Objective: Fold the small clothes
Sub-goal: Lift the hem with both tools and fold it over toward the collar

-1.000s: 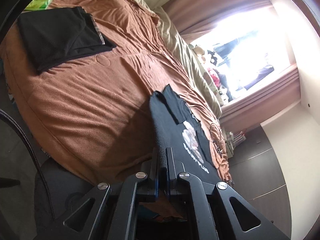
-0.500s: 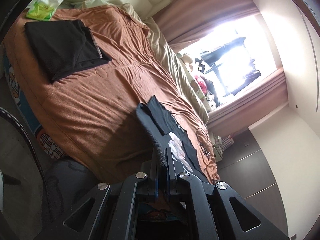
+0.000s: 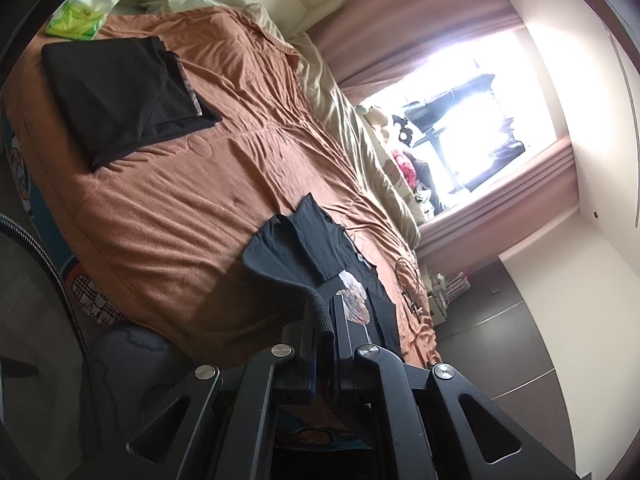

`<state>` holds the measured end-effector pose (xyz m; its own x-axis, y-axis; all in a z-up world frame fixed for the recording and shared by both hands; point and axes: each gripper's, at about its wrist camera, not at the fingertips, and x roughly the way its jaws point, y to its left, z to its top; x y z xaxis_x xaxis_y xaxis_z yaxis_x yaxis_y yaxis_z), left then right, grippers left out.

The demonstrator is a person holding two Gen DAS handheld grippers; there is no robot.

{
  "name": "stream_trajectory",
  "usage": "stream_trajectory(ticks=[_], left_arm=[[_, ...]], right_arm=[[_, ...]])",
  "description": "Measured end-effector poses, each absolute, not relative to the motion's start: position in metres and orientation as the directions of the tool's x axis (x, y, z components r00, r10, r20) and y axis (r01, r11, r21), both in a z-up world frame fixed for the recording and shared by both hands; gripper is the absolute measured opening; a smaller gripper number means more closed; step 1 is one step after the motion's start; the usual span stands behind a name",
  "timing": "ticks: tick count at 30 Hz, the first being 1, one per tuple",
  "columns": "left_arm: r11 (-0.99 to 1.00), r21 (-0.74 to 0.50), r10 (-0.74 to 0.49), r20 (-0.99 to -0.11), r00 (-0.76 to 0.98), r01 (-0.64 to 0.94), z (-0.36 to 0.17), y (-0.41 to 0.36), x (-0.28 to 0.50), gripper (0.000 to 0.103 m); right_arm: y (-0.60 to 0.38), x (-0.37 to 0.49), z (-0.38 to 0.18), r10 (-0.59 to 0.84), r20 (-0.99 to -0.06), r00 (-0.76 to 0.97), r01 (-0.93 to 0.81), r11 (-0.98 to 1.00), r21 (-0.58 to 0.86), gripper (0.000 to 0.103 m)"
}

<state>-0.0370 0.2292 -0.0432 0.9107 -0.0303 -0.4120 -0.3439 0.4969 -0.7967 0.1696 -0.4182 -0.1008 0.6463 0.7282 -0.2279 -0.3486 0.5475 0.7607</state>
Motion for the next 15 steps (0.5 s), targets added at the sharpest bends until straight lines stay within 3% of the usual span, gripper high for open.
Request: stream_trajectory(ticks=[15], left_arm=[[0.518,-0.749,-0.012,-0.489,0.872,-0.413,-0.049,0.254,0.056,0.005]], right_arm=[[-0.375,0.277,-0.106,0.720,-0.290,0.631,-0.292,0.566,0.771,0.000]])
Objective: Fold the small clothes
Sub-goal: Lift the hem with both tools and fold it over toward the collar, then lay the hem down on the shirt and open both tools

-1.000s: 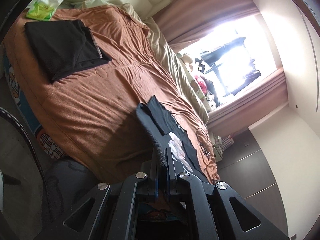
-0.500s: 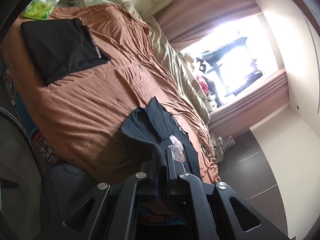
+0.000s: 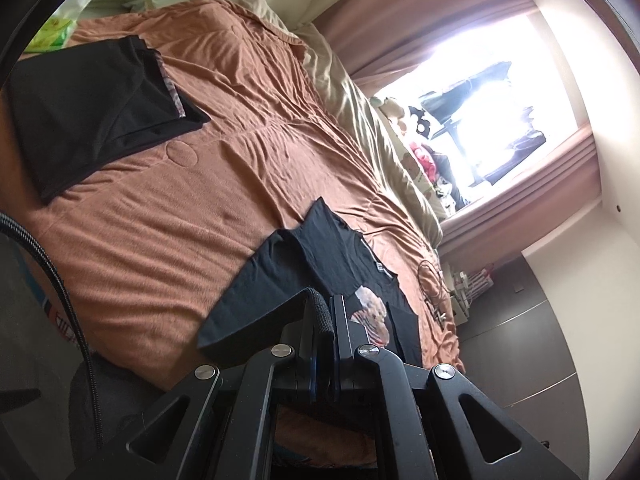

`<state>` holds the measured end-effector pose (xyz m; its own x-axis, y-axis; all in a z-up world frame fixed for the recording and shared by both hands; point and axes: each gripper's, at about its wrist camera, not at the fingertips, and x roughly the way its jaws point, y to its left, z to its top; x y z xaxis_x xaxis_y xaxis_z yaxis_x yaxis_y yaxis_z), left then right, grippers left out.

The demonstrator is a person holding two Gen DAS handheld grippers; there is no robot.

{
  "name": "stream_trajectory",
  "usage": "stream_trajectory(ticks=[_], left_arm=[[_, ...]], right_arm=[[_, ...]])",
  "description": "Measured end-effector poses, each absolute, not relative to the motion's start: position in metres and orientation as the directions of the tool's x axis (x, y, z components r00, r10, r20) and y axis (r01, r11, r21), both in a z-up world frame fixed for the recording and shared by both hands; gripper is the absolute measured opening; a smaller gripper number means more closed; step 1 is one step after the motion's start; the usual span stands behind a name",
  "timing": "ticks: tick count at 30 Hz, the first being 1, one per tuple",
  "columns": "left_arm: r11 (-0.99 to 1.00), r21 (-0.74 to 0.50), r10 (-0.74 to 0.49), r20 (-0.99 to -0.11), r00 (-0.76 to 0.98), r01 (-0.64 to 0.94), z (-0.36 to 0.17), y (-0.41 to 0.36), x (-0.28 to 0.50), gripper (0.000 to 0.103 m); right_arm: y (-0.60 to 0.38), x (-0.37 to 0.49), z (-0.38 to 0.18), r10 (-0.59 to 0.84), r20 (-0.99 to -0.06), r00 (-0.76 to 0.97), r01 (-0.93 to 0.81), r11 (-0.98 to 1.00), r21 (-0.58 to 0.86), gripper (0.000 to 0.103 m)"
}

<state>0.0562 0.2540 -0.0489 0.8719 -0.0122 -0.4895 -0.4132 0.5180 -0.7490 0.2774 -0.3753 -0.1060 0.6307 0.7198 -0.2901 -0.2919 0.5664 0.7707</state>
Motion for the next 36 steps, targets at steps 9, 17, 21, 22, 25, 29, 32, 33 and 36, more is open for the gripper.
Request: stream_trajectory(ticks=[9,17,21,22,25,29,32,33,36], left_arm=[[0.529,-0.708,-0.013,-0.558,0.830,-0.468,-0.060,0.277,0.130,0.005],[0.529,-0.684,-0.012,-0.598,0.801,-0.502,-0.069,0.294,0.185,0.005],[0.524,-0.672,-0.022,-0.625,0.780,-0.524,-0.080,0.302,0.213,0.005],[0.525,-0.665,-0.025,-0.635,0.772,-0.530,-0.084,0.304,0.221,0.005],[0.533,-0.650,-0.037,-0.658,0.752,-0.542,-0.093,0.308,0.241,0.005],[0.536,-0.627,-0.042,-0.689,0.724,-0.566,-0.107,0.315,0.265,0.005],[0.540,-0.607,-0.045,-0.712,0.700,-0.583,-0.119,0.321,0.282,0.005],[0.542,-0.598,-0.047,-0.722,0.690,-0.590,-0.124,0.323,0.289,0.005],[0.548,-0.577,-0.047,-0.744,0.666,-0.606,-0.135,0.327,0.305,0.005]], right_arm=[[-0.341,0.344,-0.109,0.714,-0.341,0.611,-0.251,0.584,0.772,0.000],[-0.312,0.406,-0.111,0.698,-0.402,0.593,-0.202,0.612,0.764,0.000],[-0.299,0.433,-0.114,0.686,-0.430,0.586,-0.180,0.628,0.757,0.000],[-0.296,0.440,-0.115,0.684,-0.437,0.584,-0.174,0.632,0.755,0.000],[-0.286,0.462,-0.122,0.675,-0.464,0.574,-0.156,0.646,0.747,0.000],[-0.272,0.486,-0.132,0.666,-0.496,0.557,-0.138,0.663,0.736,0.000],[-0.262,0.502,-0.142,0.657,-0.522,0.544,-0.119,0.676,0.727,0.000],[-0.260,0.506,-0.145,0.656,-0.528,0.540,-0.115,0.679,0.725,0.000],[-0.250,0.522,-0.157,0.652,-0.550,0.522,-0.101,0.688,0.719,0.000]])
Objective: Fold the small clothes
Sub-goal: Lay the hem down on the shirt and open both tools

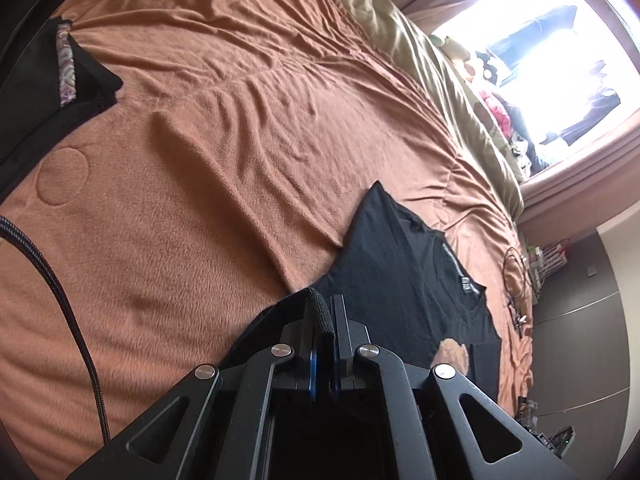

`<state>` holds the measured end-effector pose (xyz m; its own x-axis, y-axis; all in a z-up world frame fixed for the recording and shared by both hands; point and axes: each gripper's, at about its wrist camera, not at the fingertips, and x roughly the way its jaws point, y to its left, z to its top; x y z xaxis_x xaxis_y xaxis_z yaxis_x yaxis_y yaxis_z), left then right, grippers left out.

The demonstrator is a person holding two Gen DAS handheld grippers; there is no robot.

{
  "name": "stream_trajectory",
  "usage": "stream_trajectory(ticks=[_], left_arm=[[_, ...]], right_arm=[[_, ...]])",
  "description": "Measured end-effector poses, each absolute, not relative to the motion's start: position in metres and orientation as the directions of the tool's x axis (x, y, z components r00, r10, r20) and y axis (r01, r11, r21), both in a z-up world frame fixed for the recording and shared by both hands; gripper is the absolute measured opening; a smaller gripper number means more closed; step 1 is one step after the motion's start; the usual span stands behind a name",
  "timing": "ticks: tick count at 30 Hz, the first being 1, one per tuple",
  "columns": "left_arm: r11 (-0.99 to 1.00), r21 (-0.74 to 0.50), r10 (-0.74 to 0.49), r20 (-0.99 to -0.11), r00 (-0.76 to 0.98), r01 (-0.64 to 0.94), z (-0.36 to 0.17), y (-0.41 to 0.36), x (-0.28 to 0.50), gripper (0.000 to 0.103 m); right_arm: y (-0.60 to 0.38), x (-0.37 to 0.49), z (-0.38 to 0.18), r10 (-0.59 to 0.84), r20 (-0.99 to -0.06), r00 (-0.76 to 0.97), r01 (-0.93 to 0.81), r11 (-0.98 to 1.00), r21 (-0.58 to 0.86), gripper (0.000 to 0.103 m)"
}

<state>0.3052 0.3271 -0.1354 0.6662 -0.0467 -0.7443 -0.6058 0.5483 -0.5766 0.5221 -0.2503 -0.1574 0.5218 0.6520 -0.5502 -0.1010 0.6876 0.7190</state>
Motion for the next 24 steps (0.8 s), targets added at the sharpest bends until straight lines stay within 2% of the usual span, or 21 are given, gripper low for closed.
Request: stream_trajectory(ticks=[6,9,10,11,12,13,14,15,24], left_arm=[[0.558,-0.528,-0.047,-0.790,0.611,-0.640,-0.159,0.336,0.333,0.006],[0.606,-0.463,-0.045,-0.832,0.553,-0.647,-0.169,0.333,0.347,0.014],[0.617,-0.462,-0.058,-0.835,0.548,-0.638,-0.171,0.332,0.349,0.022],[0.622,-0.469,-0.068,-0.830,0.554,-0.627,-0.171,0.332,0.349,0.027],[0.626,-0.474,-0.074,-0.827,0.558,-0.619,-0.169,0.332,0.349,0.037],[0.634,-0.475,-0.074,-0.823,0.563,-0.611,-0.167,0.332,0.348,0.047],[0.640,-0.472,-0.071,-0.822,0.565,-0.606,-0.165,0.331,0.347,0.051],[0.648,-0.466,-0.067,-0.822,0.565,-0.602,-0.162,0.331,0.346,0.057],[0.769,-0.372,-0.056,-0.849,0.525,-0.519,-0.141,0.319,0.332,0.060]], right_arm=[[-0.233,0.547,-0.173,0.647,-0.599,0.471,-0.086,0.710,0.699,0.000],[-0.225,0.553,-0.176,0.634,-0.645,0.426,-0.082,0.737,0.670,0.001],[-0.225,0.555,-0.174,0.635,-0.646,0.424,-0.089,0.739,0.668,0.003],[-0.225,0.555,-0.171,0.637,-0.645,0.421,-0.099,0.739,0.666,0.012],[-0.226,0.553,-0.168,0.643,-0.641,0.420,-0.111,0.737,0.667,0.032],[-0.227,0.551,-0.164,0.644,-0.637,0.424,-0.122,0.738,0.664,0.045],[-0.228,0.548,-0.159,0.638,-0.636,0.436,-0.133,0.744,0.655,0.066],[-0.229,0.545,-0.156,0.631,-0.635,0.445,-0.140,0.750,0.647,0.071],[-0.225,0.510,-0.127,0.545,-0.709,0.447,-0.266,0.838,0.477,0.071]])
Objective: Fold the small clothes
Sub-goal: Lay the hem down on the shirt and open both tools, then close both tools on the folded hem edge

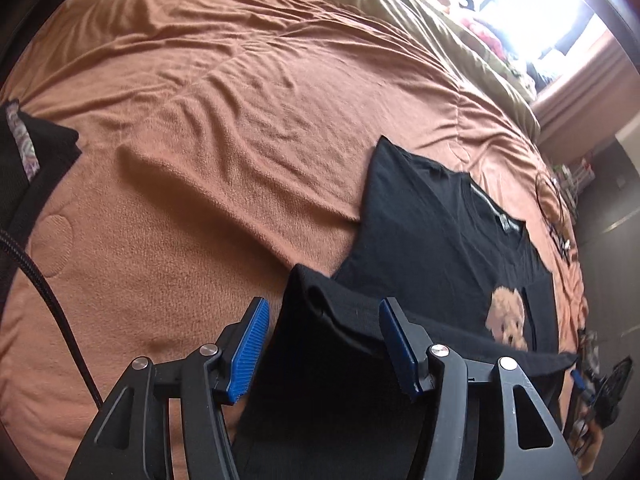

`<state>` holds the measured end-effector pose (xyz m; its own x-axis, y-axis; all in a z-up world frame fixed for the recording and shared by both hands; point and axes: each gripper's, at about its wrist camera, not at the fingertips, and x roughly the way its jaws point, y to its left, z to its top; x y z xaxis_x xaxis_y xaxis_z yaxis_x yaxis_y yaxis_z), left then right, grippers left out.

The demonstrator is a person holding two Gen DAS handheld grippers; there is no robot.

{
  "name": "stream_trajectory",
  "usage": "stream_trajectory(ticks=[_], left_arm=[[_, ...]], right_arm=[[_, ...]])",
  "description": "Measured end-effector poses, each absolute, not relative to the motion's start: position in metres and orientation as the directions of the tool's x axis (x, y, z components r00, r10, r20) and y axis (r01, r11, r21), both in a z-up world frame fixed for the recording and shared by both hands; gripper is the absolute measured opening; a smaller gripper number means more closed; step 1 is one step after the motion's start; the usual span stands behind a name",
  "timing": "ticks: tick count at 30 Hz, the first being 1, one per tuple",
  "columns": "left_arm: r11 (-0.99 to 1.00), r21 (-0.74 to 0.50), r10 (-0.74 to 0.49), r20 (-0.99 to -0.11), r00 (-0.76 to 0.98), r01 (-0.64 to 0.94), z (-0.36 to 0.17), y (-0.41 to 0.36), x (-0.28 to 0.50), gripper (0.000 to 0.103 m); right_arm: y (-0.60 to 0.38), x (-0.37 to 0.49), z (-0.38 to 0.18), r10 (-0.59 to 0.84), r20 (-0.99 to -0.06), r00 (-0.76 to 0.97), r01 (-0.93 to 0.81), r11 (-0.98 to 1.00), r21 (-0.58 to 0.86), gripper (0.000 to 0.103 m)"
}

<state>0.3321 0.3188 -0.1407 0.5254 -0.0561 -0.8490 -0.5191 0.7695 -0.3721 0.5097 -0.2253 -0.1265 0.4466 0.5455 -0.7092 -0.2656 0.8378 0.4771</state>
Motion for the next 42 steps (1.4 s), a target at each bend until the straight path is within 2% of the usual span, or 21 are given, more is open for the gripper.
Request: stream_trajectory(ticks=[8,16,20,26,29,34,42], left_arm=[[0.855,-0.265,-0.035,-0.887,0.460,-0.446,-0.140,0.305,0.316,0.060],[0.895,-0.155,0.023,-0.920,0.390,-0.417,-0.155,0.303,0.316,0.060],[0.896,-0.146,0.016,-0.933,0.358,-0.420,-0.170,0.307,0.329,0.054],[0.885,-0.168,0.002,-0.931,0.365,-0.434,-0.180,0.322,0.356,0.052],[0.882,-0.181,0.001,-0.923,0.386,-0.436,-0.179,0.330,0.368,0.051],[0.870,-0.216,-0.022,-0.914,0.404,-0.443,-0.184,0.340,0.387,0.038],[0.864,-0.226,-0.017,-0.906,0.423,-0.450,-0.187,0.342,0.401,0.033]], right_arm=[[-0.211,0.486,-0.110,0.462,-0.771,0.438,-0.344,0.878,0.332,0.071],[-0.184,0.491,-0.122,0.362,-0.822,0.440,-0.368,0.908,0.203,0.070],[-0.172,0.510,-0.133,0.333,-0.833,0.442,-0.366,0.915,0.172,0.070],[-0.160,0.544,-0.146,0.326,-0.834,0.444,-0.352,0.920,0.173,0.055],[-0.155,0.559,-0.153,0.333,-0.832,0.443,-0.357,0.917,0.177,0.051],[-0.150,0.573,-0.158,0.352,-0.823,0.447,-0.371,0.910,0.188,0.044],[-0.151,0.584,-0.159,0.392,-0.811,0.435,-0.382,0.896,0.229,0.031]])
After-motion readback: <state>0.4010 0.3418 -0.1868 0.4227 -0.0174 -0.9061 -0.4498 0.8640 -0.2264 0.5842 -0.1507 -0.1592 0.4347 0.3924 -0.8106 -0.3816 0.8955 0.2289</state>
